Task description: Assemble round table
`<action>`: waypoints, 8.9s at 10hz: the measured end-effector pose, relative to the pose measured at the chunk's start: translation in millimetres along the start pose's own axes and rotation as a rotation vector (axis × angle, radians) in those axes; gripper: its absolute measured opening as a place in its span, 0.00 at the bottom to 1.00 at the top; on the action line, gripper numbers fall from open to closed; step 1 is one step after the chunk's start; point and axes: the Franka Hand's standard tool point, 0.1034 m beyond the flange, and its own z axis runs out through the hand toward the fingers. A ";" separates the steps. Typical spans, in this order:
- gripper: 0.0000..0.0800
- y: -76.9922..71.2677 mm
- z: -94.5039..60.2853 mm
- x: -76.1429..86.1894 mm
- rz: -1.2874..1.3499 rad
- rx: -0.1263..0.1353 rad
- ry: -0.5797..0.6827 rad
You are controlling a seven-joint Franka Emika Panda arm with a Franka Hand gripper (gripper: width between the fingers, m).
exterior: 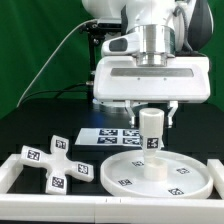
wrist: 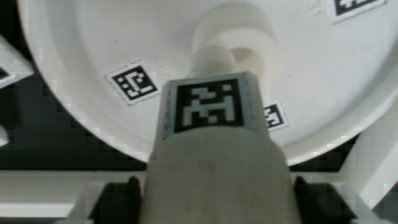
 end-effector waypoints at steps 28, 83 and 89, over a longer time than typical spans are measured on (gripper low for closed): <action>0.66 -12.1 10.7 -8.6 0.072 0.072 -0.404; 0.81 -5.1 25.1 23.8 0.080 0.091 -0.349; 0.51 -2.6 25.9 24.0 0.345 0.042 -0.354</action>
Offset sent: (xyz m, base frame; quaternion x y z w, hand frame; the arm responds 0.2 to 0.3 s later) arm 0.0020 0.0122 -0.0073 -0.0036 0.0062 0.0143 0.9999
